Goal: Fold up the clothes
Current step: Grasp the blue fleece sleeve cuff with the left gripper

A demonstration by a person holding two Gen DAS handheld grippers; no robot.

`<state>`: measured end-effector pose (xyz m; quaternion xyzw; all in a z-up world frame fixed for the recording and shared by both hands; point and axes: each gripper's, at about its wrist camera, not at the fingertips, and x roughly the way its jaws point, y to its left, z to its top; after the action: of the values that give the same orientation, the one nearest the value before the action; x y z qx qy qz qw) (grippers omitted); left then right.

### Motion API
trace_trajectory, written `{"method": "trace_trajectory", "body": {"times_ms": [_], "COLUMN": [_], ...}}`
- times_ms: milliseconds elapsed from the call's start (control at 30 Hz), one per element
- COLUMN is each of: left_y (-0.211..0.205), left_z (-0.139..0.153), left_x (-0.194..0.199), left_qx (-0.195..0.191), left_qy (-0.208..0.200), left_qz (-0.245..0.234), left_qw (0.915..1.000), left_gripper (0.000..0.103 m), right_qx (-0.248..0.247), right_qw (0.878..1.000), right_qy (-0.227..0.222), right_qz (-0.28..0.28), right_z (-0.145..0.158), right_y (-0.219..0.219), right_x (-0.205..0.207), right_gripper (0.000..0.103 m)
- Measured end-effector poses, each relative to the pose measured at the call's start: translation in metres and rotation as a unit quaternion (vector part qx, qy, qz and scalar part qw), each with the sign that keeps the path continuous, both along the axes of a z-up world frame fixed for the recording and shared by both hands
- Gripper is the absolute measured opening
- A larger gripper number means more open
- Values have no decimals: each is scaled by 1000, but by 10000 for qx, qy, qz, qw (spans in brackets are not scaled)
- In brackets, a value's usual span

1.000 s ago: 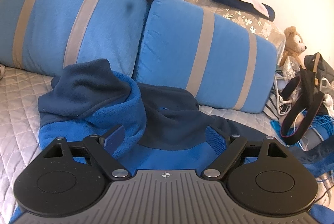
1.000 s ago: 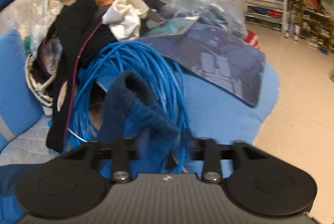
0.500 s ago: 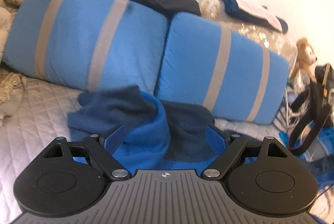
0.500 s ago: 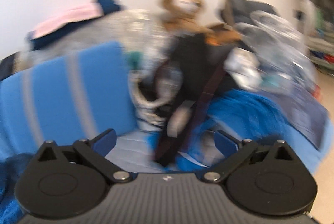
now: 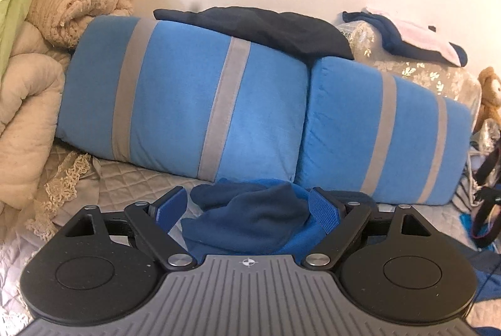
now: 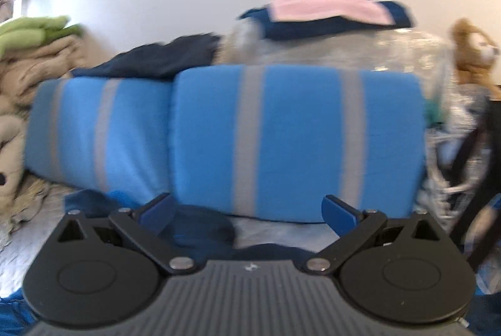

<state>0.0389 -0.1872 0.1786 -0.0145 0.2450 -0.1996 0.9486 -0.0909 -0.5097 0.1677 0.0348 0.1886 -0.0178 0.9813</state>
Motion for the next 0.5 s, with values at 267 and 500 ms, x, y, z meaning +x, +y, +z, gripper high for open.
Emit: {"method": "trace_trajectory", "body": {"times_ms": [267, 500], "left_y": [-25, -60], "left_z": [-21, -48], "left_x": [10, 13], "left_qx": [225, 699], "left_qy": [166, 281], "left_qz": [-248, -798], "left_qw": [9993, 9940], "left_gripper": [85, 85], "right_qx": [508, 918], "right_qw": [9973, 9899], "right_qy": [201, 691], "right_qz": [-501, -825], "right_z": [-62, -112], "right_y": [47, 47], "right_x": [43, 57], "right_gripper": [103, 103]}}
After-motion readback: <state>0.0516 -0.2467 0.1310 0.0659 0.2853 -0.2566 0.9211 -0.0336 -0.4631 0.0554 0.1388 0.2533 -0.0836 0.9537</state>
